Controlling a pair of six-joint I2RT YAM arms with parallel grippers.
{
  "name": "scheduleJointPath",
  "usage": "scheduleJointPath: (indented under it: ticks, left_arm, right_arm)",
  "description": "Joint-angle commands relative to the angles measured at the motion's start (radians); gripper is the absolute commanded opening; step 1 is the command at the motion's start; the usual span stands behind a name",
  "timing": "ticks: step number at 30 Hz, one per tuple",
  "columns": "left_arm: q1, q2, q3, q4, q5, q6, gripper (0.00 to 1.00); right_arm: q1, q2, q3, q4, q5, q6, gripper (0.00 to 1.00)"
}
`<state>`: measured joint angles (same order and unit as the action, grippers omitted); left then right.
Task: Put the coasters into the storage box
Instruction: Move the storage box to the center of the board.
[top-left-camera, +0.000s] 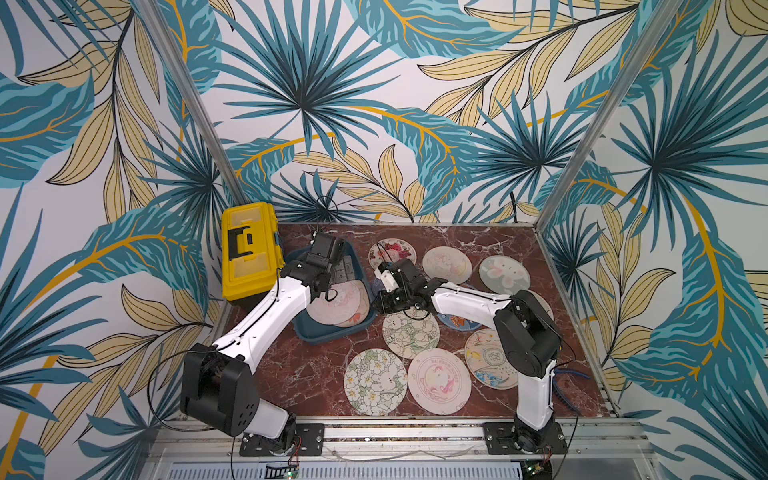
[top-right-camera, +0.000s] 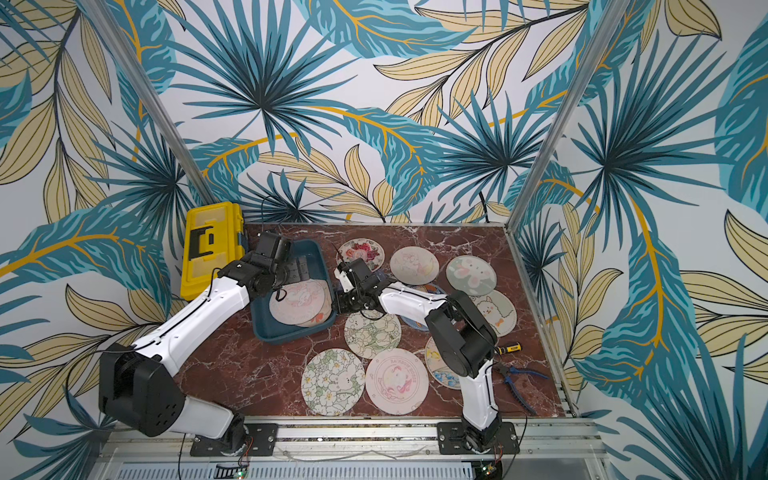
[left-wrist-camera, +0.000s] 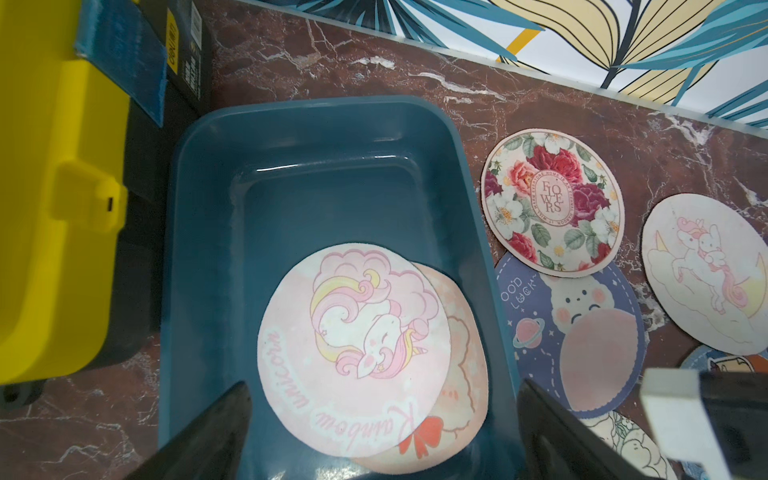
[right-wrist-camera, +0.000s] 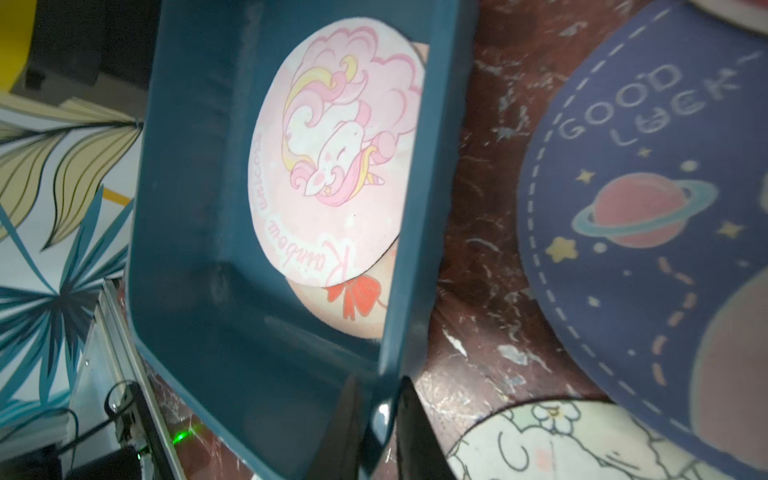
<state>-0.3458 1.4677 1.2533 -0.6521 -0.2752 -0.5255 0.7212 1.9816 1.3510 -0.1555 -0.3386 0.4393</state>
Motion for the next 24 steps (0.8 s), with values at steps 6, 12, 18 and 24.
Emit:
scheduleJointPath:
  ticks: [6, 12, 18, 24]
  left_arm:
    - [0.003, -0.023, -0.028, 0.008, -0.001, -0.006, 1.00]
    - [0.002, -0.007, -0.016, 0.008, 0.006, -0.005, 1.00]
    - [0.002, 0.010, 0.008, 0.009, 0.018, 0.004, 0.99]
    - [-0.007, 0.034, 0.044, 0.008, 0.029, 0.025, 0.99]
  right_arm:
    - [0.050, -0.024, -0.085, -0.052, -0.046, -0.067, 0.36]
    - [0.055, -0.027, -0.087, -0.031, -0.077, -0.078, 0.46]
    - [0.055, -0.078, -0.101, -0.039, 0.025, -0.081, 0.61]
    - [0.052, -0.144, -0.104, -0.103, 0.157, -0.117, 0.71]
